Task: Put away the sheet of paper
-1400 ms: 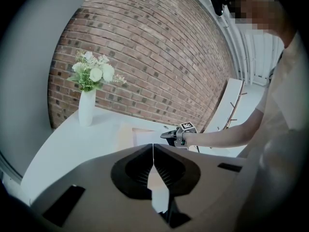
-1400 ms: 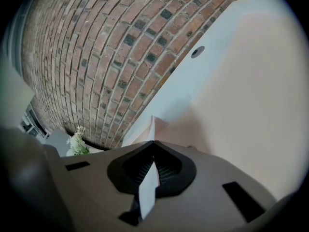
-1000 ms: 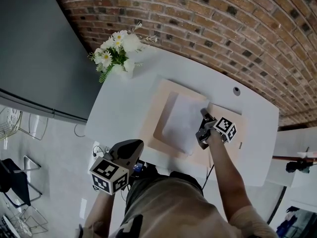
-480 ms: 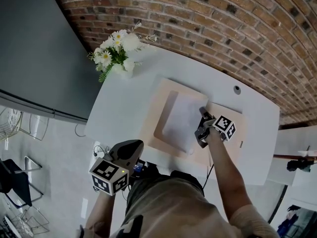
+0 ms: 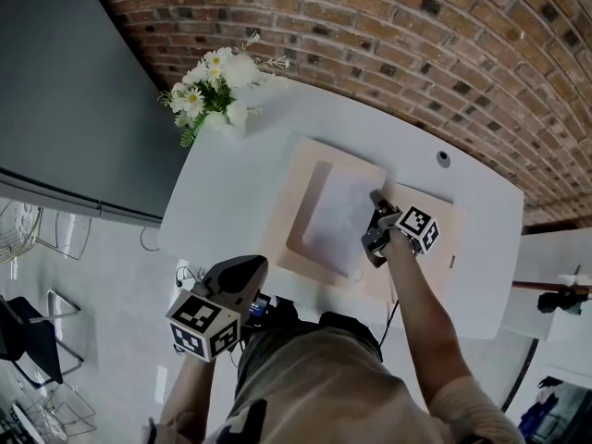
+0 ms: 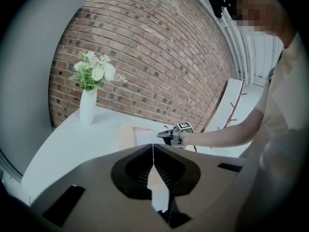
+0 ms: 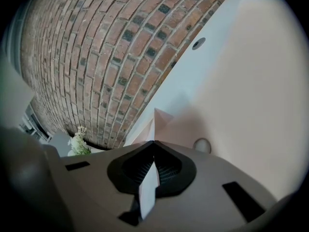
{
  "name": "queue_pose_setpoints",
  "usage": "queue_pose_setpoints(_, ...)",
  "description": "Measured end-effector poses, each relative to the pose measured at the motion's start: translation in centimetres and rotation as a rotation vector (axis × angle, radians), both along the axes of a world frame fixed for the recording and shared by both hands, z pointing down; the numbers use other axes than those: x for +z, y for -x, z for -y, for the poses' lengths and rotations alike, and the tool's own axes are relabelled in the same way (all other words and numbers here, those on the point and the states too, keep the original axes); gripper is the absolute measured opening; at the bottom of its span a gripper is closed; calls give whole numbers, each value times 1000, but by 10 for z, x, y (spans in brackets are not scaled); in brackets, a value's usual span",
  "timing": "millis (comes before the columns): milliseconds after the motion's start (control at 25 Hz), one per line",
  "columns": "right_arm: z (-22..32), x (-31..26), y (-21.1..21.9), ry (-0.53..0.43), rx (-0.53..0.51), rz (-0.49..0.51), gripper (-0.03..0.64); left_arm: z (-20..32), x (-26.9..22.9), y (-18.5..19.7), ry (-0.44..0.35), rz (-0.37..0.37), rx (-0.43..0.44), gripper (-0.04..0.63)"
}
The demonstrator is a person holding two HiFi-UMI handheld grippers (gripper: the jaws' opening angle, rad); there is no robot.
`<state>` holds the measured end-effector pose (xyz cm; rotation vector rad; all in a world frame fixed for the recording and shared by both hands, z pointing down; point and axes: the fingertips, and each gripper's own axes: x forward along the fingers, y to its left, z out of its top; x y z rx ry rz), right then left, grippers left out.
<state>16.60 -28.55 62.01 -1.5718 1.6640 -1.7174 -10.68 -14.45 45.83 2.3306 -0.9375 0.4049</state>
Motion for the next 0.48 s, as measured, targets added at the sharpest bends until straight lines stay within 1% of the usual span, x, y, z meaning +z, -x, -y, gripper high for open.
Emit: queue_pose_setpoints(480,3,4,9,5,-8,11,23,-1,4,3,12,3,-5,18)
